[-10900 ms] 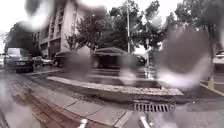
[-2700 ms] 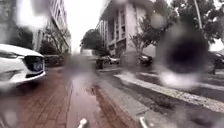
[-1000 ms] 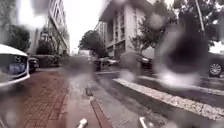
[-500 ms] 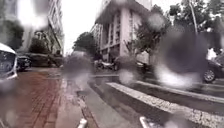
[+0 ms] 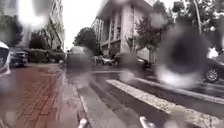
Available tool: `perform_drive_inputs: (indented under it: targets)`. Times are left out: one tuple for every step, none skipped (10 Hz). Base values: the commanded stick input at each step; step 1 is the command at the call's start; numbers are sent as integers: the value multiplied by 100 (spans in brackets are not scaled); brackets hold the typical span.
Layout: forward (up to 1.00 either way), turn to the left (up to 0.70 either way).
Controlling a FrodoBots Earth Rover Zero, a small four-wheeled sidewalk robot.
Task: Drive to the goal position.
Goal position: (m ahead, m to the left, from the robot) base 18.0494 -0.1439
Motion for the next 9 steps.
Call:
perform_drive_inputs:
  targets:
    - [-45,0]
    - [-16,0]
    - [0,0]
    - [0,0]
    - [0,0]
    - [0,0]
    - [0,0]
    - [0,0]
    - [0,0]
